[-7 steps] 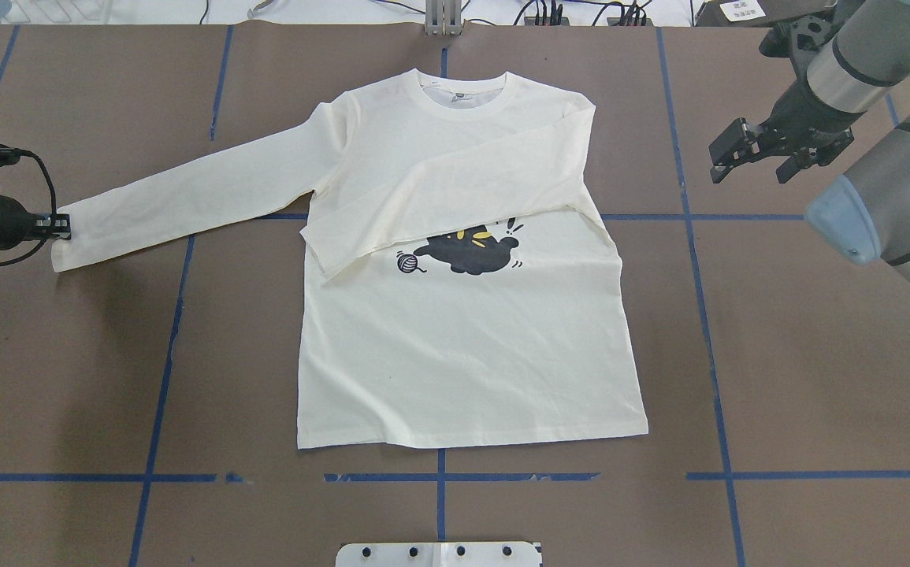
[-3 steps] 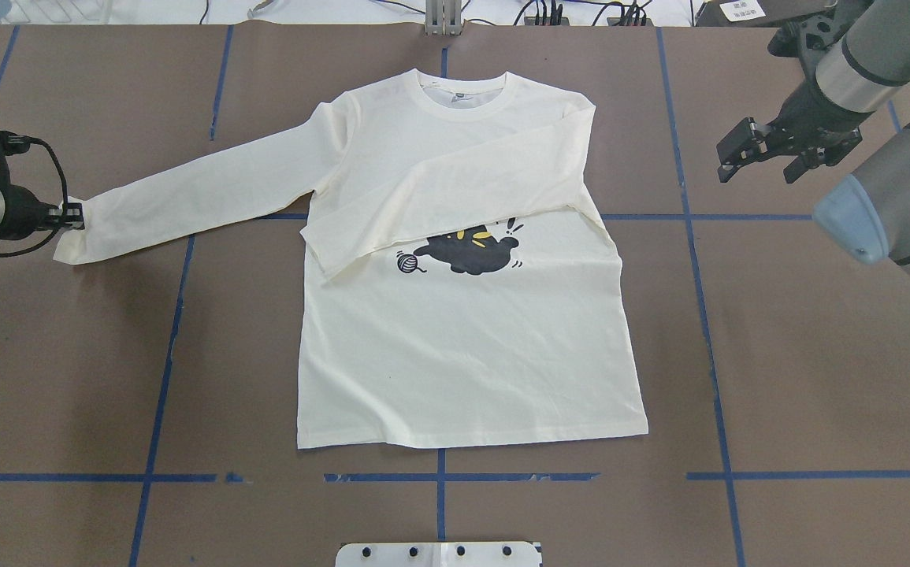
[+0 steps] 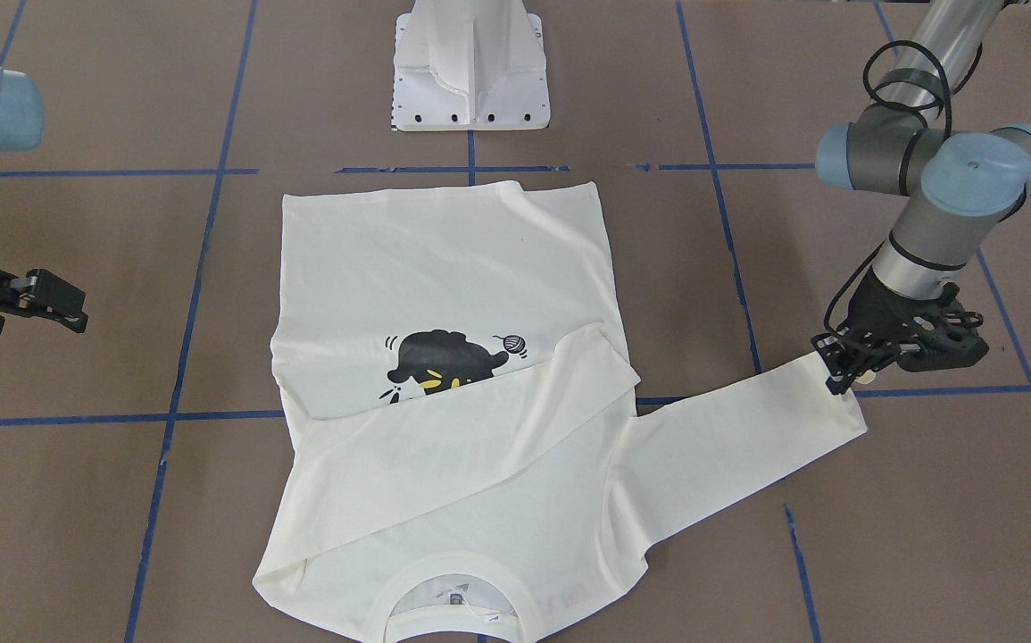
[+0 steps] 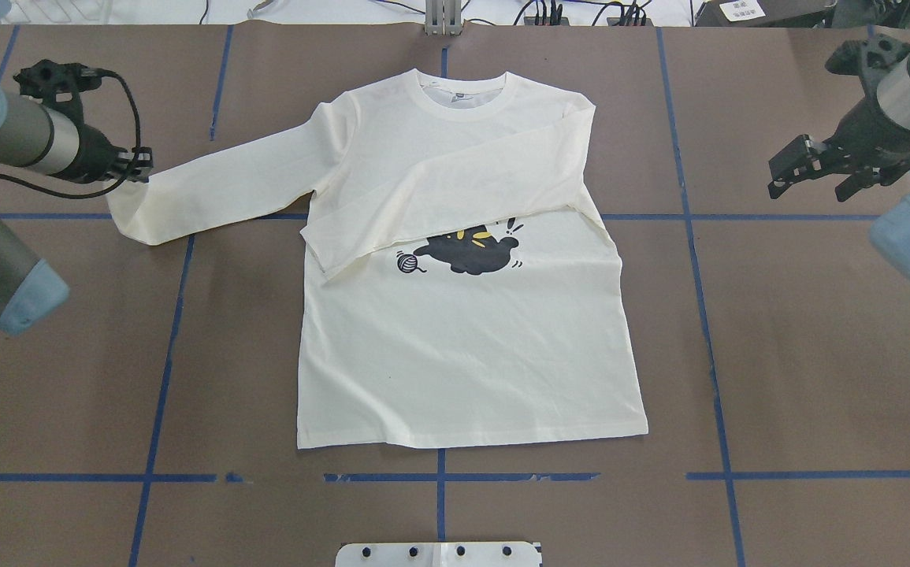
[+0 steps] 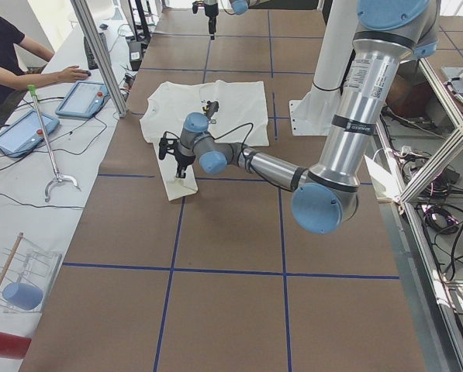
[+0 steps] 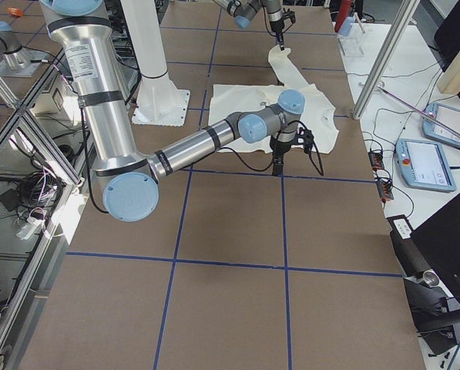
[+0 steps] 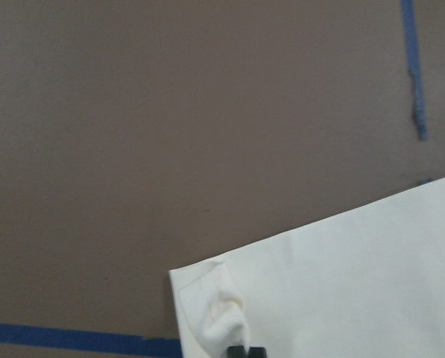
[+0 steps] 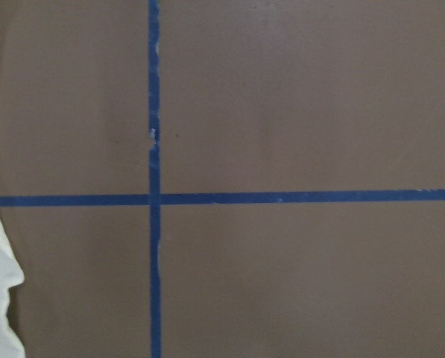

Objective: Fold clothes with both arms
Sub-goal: 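Fold the grasped sleeve across the shirt body with the left gripper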

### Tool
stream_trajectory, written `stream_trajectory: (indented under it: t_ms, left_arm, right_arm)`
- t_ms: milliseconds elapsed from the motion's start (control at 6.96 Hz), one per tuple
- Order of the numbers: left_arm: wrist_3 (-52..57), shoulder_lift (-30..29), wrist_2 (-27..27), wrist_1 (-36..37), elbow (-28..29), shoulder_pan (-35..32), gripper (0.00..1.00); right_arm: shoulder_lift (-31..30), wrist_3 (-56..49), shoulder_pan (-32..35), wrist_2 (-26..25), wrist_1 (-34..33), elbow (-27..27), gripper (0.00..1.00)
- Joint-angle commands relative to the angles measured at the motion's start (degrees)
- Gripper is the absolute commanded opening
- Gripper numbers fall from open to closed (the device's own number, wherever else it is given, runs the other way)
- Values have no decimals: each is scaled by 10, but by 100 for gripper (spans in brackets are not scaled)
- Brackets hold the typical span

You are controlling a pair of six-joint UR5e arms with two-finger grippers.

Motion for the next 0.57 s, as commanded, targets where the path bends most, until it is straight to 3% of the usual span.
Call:
stream_trajectory:
  t_ms: [0, 144, 431]
  left_arm:
    - [-81, -167, -45, 153, -16, 5, 0]
    - [-167, -240, -78, 139, -12, 7, 0]
    - [-308, -407, -77, 106, 100, 65, 0]
  right_arm:
    - [-55, -59, 24, -5, 1, 8, 100]
    - [-60, -60, 31, -5, 1, 8, 100]
    - [-59, -58, 34, -5, 1, 7, 100]
